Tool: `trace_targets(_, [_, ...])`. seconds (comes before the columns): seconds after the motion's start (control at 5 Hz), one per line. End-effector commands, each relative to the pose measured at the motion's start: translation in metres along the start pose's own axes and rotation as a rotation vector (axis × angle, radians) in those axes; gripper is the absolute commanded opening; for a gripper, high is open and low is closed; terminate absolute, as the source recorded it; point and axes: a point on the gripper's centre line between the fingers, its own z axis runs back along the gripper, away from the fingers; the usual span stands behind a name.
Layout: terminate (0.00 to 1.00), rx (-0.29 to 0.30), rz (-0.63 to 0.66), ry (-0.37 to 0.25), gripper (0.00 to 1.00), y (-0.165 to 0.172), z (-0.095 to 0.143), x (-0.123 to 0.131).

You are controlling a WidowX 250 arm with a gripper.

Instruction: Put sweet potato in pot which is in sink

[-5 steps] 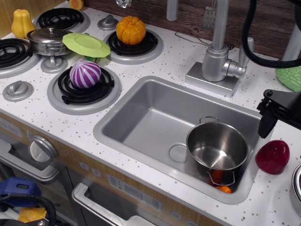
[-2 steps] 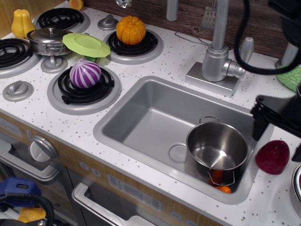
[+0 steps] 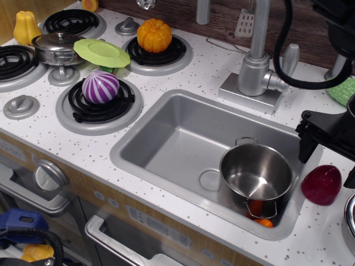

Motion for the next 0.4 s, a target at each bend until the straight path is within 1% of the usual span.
trace_targets(0.0, [0.0, -0.008, -0.02, -0.066, 1.0, 0.0027, 0.0009, 0.003])
trace_targets(0.2, [0.0, -0.006, -0.041, -0.089, 1.0, 0.0073, -0.0075, -0.0005])
